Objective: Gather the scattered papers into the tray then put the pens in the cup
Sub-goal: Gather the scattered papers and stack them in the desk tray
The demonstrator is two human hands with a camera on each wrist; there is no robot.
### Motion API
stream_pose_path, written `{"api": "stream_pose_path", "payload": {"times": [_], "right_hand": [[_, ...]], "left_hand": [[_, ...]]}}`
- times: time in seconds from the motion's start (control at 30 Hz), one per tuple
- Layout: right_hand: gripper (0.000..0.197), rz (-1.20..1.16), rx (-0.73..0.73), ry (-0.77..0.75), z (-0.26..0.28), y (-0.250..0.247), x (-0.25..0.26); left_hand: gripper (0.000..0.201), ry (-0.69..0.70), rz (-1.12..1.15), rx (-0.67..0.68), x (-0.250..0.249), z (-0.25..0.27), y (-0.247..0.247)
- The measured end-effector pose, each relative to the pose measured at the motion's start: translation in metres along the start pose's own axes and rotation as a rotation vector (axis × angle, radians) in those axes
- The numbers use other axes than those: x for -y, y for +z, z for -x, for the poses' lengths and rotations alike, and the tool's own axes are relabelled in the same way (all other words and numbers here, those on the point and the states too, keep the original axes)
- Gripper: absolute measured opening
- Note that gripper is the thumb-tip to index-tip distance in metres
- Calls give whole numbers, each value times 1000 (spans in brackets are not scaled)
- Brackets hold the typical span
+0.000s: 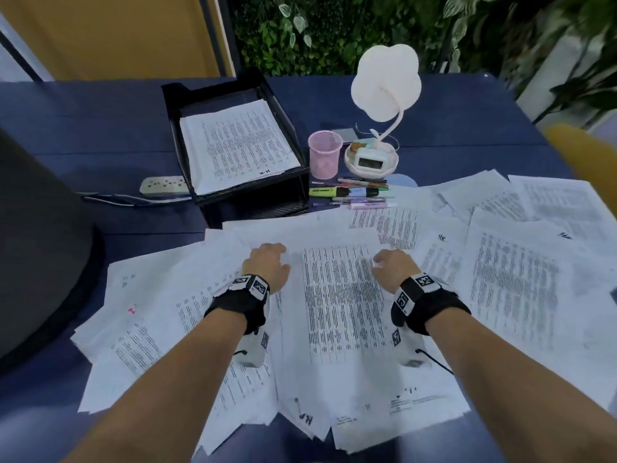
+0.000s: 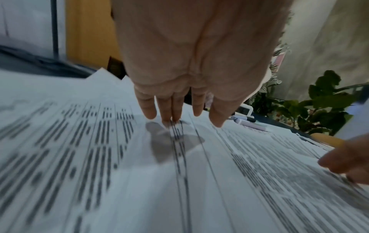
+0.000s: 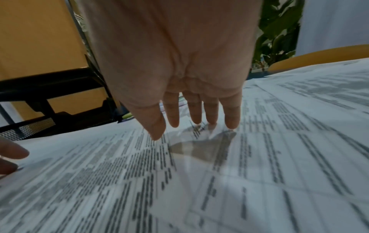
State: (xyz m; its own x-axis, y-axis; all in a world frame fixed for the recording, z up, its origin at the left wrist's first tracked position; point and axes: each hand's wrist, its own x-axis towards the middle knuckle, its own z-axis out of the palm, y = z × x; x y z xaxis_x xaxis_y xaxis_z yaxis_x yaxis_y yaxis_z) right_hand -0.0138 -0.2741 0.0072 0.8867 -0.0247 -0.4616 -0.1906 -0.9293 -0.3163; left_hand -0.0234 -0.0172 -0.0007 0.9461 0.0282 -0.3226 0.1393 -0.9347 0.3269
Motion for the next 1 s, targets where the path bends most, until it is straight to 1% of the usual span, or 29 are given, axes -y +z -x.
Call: {"api": "stream_pose_path", "payload": {"times": [0.07,0.1,0.2,0.3,0.37,0.43,0.47,0.53,0.57,0.63,0.73,0.8,0.87,0.93,1.0], "right_hand": [[45,51,49,49,8,7,-11],[49,62,74,64,11,10,-17],[58,24,116,32,19,17,-29],[59,-13,120,-36,23,16,-35],[59,-18,147,-52,23,13,-38],[62,-30,169,-50,24,11,-41],[63,-38,174,-48,24,10,-42],[66,-66,170,-39,24,8,-43],[68,-96,152,-27,23,8,-43],[74,-204,75,24,21,6,-41],[79,-522,-60,101,15,0,-37],[67,-685,-125,122,12,-5,-34],[45,-695,-151,117,9,-7,-32],[28,-670,-134,125,6,-9,-30],[21,-579,-90,152,3,-8,-32]], "left_hand": [[50,-32,66,95,-2,5,14],[52,-42,100,106,-3,7,19],[58,-28,259,90,-13,12,28],[62,-7,524,82,-27,17,28],[69,-59,696,61,-35,16,28],[74,-135,780,47,-38,15,32],[69,-145,757,42,-39,15,36],[46,-86,660,11,-41,16,39],[37,-48,647,-17,-42,17,39],[30,3,719,-64,-41,20,35],[28,36,903,-121,-37,20,21],[29,29,1007,-131,-36,18,12],[28,21,1022,-127,-36,12,6],[23,-15,936,-133,-34,4,6],[28,-127,721,-149,-29,-2,8]]}}
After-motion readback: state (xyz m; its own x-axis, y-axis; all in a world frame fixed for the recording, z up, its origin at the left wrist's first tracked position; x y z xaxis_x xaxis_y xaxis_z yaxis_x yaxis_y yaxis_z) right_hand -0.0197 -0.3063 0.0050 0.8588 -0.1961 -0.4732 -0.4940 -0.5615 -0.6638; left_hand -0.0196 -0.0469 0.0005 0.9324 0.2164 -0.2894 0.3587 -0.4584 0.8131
